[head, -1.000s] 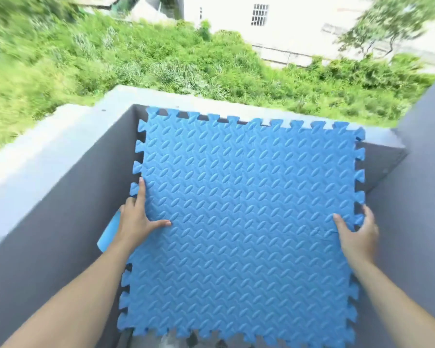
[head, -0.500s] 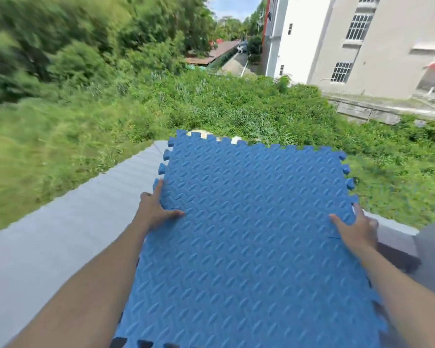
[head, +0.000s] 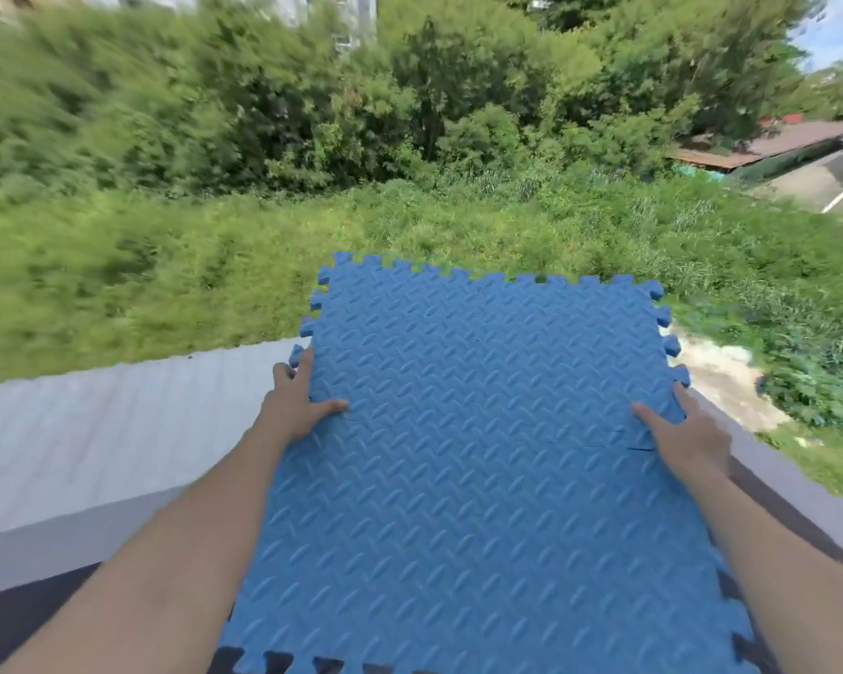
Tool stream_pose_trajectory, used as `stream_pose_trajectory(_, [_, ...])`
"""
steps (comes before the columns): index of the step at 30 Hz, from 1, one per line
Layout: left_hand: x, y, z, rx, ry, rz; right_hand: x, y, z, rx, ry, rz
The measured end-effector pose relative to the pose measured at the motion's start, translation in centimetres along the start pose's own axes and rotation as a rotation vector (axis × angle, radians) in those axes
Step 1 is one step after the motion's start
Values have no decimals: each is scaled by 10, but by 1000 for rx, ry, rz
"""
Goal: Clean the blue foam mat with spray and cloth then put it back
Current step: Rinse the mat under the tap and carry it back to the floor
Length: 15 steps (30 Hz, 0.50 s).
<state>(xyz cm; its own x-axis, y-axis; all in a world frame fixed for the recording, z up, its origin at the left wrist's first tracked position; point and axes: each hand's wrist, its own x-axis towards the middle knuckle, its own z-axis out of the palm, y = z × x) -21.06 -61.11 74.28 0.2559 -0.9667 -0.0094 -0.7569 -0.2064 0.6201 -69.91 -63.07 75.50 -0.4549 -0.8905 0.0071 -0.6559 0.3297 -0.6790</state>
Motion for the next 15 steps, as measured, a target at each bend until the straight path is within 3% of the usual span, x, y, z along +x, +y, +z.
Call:
stream_pose_trajectory(8, [-102,-124,-91,-80,292,-311,-40,-112,111,32,-252,-272])
stream_pose_trajectory(15, [-233,-218,-143,44,383,-625,-140,-181,205,-2,-457,-430])
